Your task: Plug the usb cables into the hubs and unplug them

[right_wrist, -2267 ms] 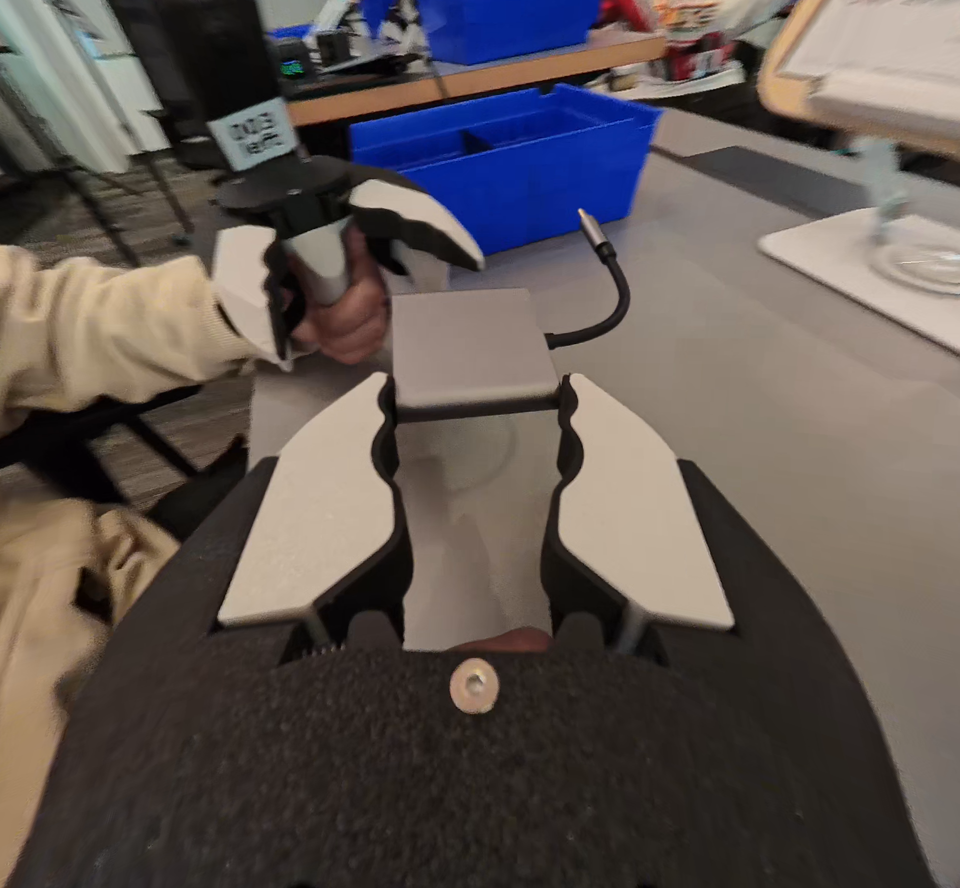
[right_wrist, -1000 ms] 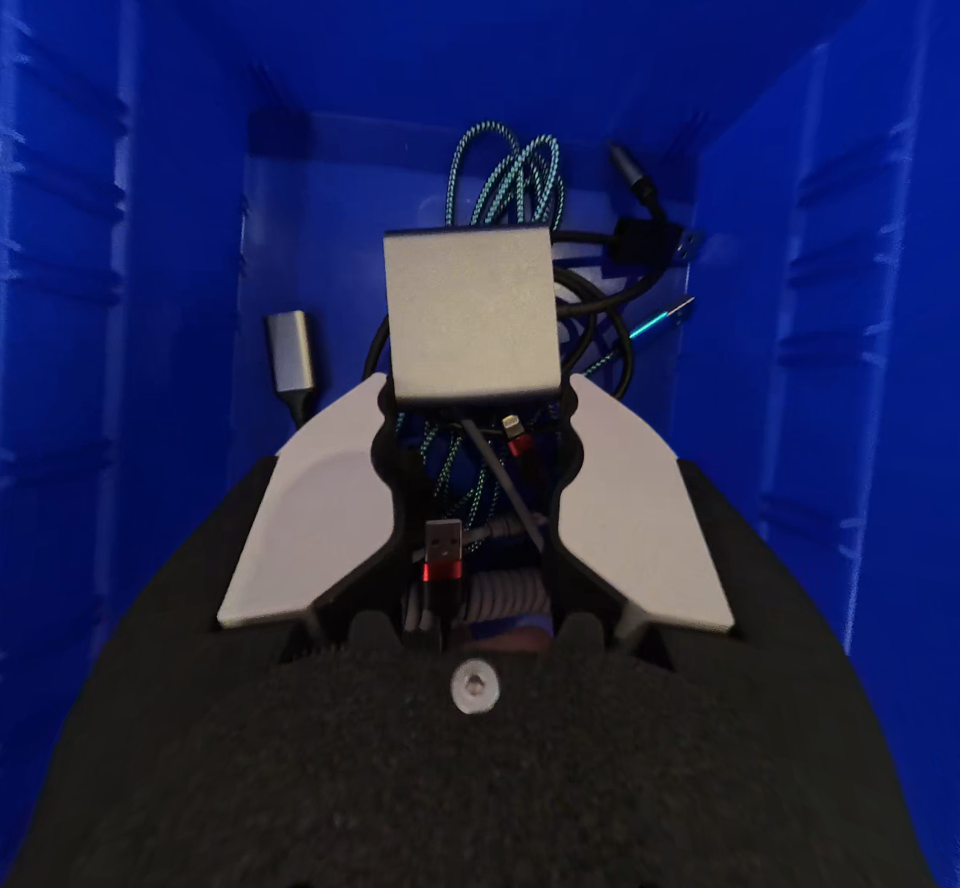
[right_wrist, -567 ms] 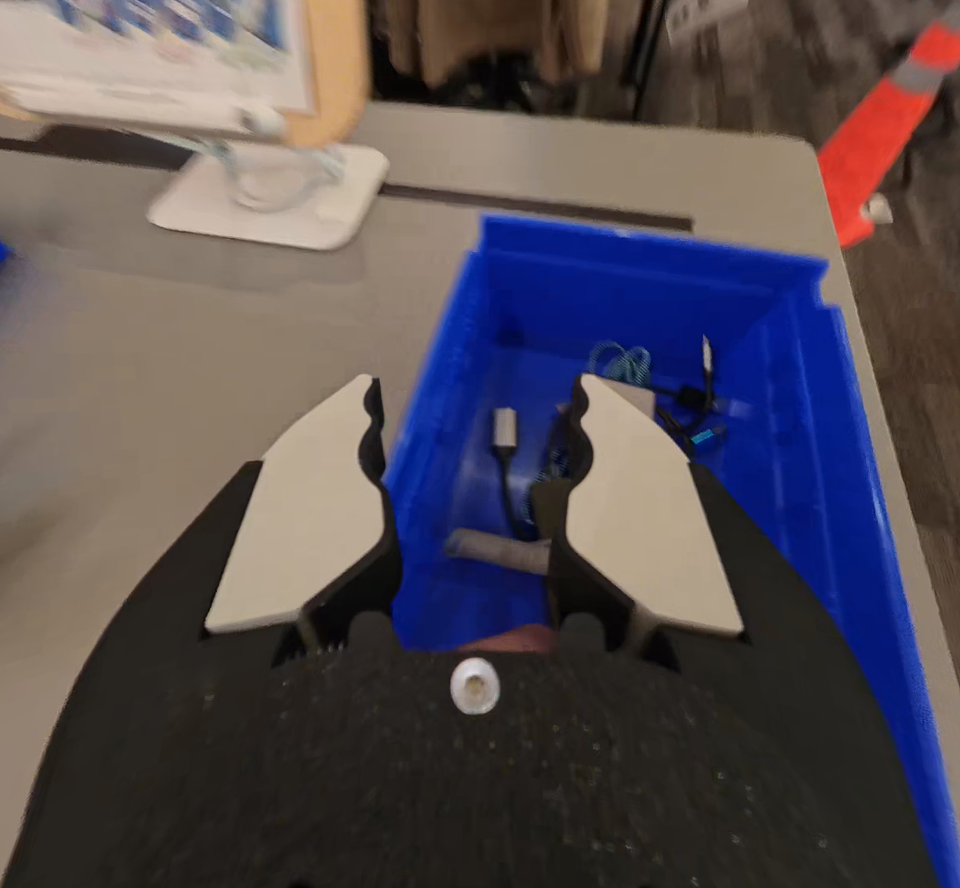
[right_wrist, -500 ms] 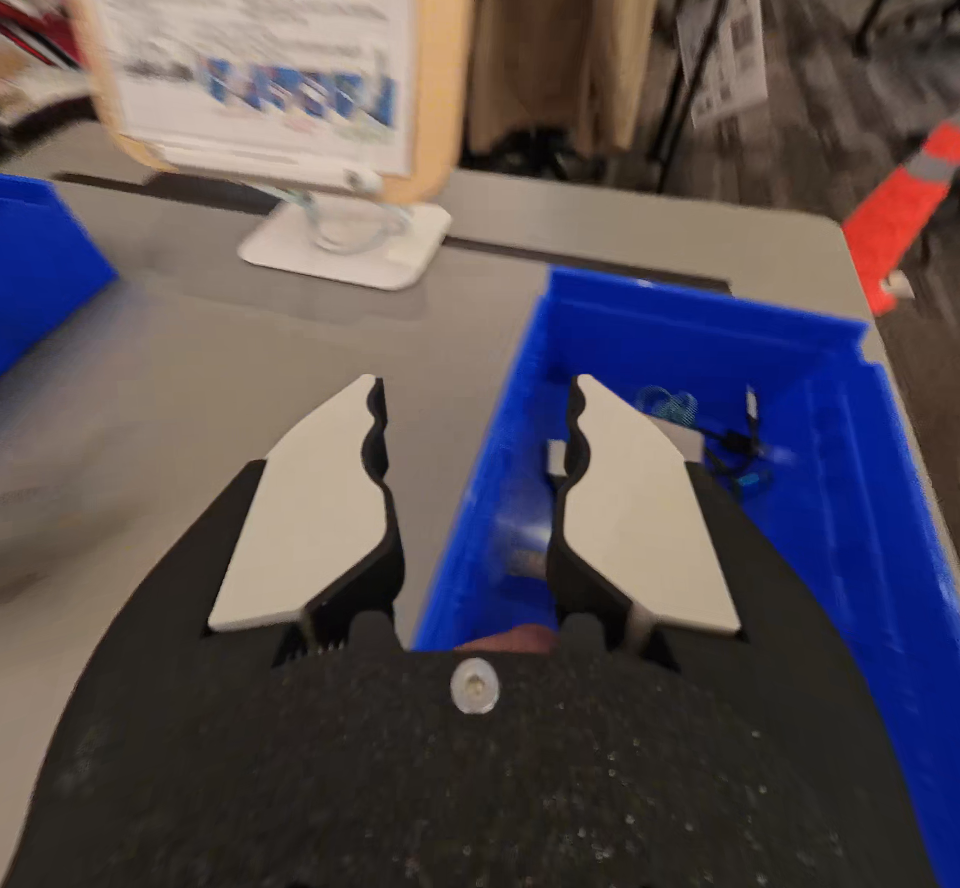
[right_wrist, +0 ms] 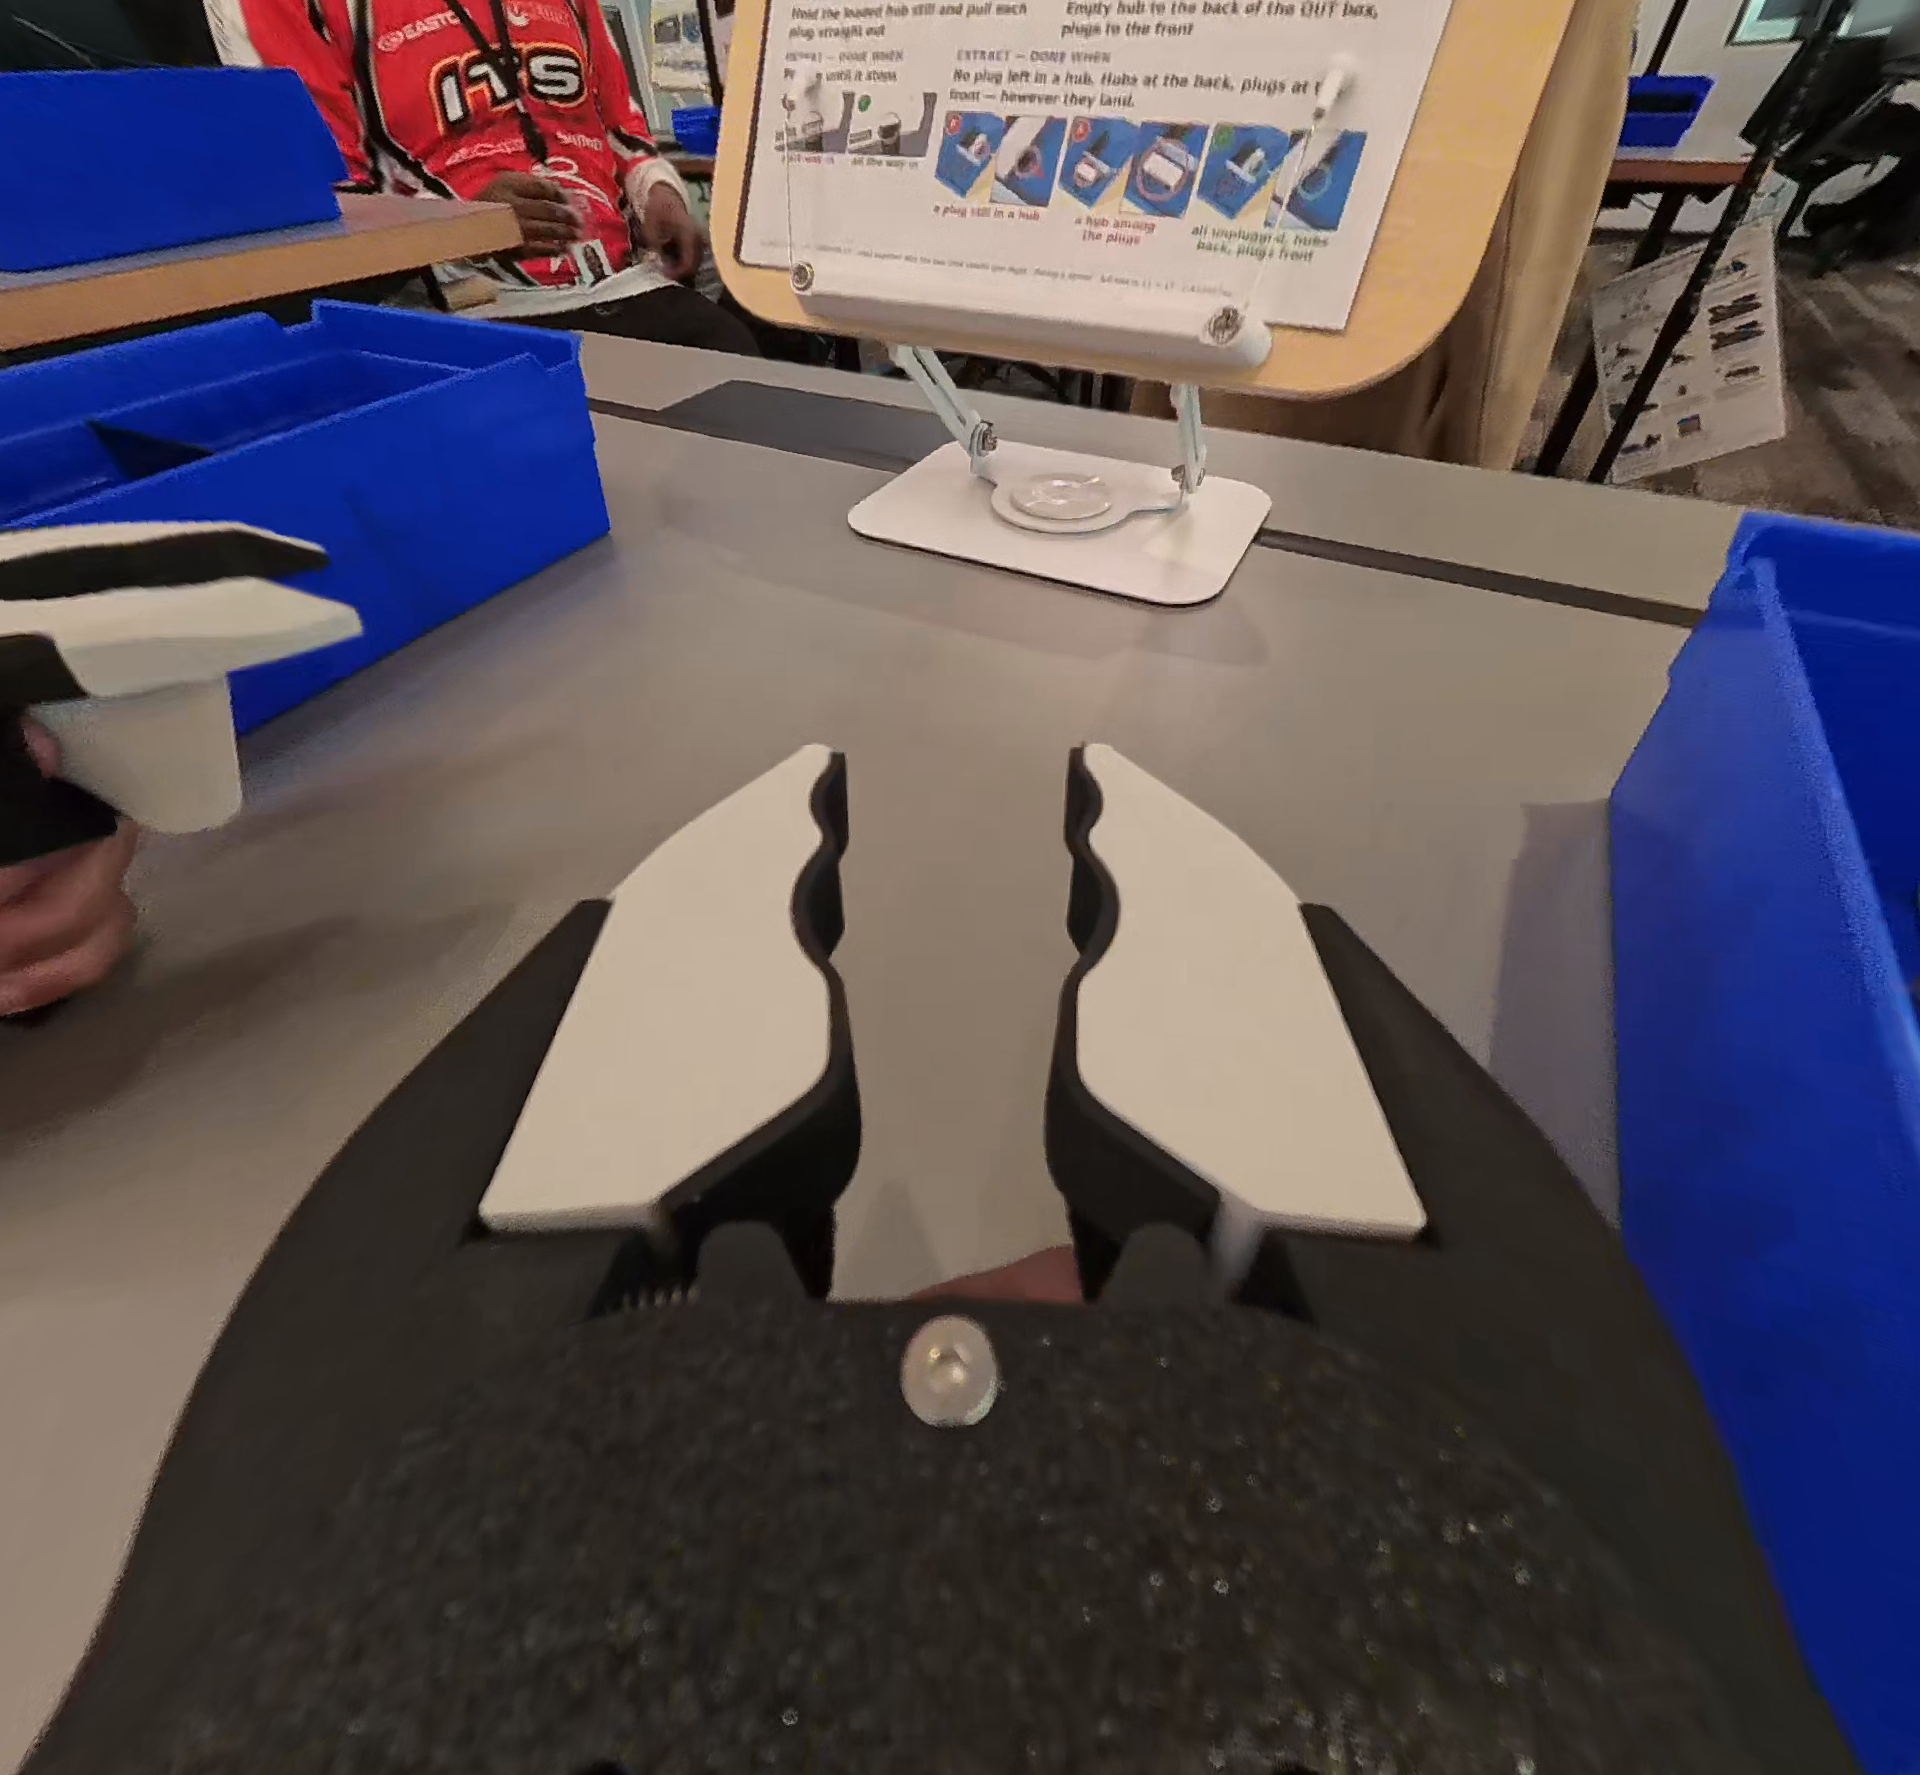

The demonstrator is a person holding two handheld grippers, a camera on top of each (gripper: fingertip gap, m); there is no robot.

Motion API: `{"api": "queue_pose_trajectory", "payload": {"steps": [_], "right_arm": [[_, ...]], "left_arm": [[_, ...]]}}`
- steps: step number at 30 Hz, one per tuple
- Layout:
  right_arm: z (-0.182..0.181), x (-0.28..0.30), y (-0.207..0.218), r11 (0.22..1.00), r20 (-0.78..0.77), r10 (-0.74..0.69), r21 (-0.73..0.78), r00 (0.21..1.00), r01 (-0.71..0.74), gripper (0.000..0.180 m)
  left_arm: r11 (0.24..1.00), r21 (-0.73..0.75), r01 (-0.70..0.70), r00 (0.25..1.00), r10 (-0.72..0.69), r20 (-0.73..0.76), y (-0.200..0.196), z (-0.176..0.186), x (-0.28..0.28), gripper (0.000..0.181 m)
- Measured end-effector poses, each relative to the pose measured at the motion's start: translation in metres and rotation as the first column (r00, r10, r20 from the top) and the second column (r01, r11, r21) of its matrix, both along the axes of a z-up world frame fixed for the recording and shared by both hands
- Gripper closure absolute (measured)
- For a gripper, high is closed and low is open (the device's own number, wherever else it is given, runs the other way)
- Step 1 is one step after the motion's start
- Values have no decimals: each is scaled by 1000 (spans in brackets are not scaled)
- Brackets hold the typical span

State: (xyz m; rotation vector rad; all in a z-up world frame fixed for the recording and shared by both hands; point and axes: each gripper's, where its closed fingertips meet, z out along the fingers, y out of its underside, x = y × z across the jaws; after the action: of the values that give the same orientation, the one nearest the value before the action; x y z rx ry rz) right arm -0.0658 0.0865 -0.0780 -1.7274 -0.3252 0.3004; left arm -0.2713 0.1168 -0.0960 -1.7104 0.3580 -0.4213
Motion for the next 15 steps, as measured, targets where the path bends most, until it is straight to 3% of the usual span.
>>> {"api": "queue_pose_trajectory", "payload": {"steps": [7, 15], "right_arm": [[-19, 9, -1, 998, 14, -64, 27, 998, 63, 169], [-25, 8, 1, 998, 30, -66, 19, 997, 66, 178]], "left_arm": [[989, 66, -129, 989, 134, -67, 0, 5, -21, 169], [993, 50, -108, 990, 112, -89, 0, 1, -17, 181]]}}
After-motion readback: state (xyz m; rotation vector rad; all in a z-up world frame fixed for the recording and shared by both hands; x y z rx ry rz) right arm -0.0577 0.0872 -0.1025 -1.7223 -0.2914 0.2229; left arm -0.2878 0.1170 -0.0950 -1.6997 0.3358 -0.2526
